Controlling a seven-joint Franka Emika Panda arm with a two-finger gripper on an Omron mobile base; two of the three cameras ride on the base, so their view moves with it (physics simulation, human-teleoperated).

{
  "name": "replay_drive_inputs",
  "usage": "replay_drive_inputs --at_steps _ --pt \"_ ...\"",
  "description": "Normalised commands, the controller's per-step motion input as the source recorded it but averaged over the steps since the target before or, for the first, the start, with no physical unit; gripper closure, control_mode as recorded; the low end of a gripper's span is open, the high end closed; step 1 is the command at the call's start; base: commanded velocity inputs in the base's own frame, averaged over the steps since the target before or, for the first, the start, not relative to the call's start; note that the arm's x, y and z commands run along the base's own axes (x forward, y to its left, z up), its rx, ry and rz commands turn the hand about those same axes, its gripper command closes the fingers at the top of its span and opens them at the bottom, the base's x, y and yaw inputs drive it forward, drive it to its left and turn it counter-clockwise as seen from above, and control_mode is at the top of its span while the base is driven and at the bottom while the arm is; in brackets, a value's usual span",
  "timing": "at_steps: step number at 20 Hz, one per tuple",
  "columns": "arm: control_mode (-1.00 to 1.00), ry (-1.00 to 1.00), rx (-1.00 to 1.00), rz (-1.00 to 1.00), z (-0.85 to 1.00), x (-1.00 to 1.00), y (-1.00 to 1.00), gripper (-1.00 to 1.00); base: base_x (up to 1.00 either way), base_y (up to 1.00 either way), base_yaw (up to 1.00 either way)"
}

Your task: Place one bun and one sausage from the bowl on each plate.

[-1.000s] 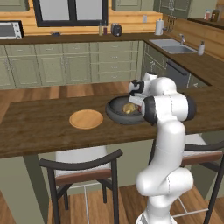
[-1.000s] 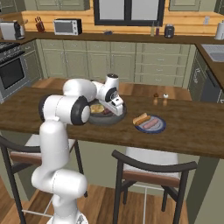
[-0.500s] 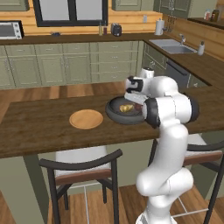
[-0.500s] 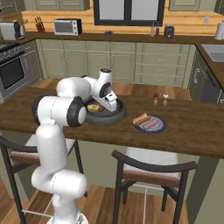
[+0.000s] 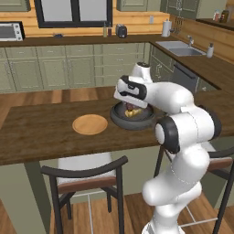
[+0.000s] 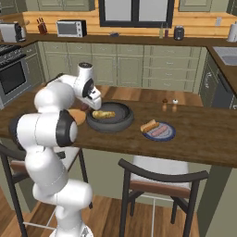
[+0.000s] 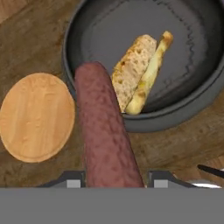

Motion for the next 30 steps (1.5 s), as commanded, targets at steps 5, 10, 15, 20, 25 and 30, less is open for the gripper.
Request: replay_drive_inputs --at_steps 5,10,15,20,25,30 --pt "-1.0 -0.04 -0.04 0.27 0.0 -0.39 1.0 1.0 0.0 0.0 0.0" --pt "-1.0 -0.07 -0.06 0.21 -0.1 0.06 1.0 1.0 0.0 0.0 0.0" --pt "-1.0 -0.06 -0.15 0.04 -0.63 0.34 0.79 1.0 0.0 0.0 0.0" --pt "-1.0 -0.05 -0.12 0.0 -0.63 0.39 0.64 1.0 0.0 0.0 0.0" --pt "-1.0 0.0 -0.01 0.0 -0.19 0.76 0.22 1.0 0.0 0.0 0.0" --pt "-1.0 0.02 0.0 0.0 -0.27 0.8 0.01 1.0 0.0 0.0 0.0"
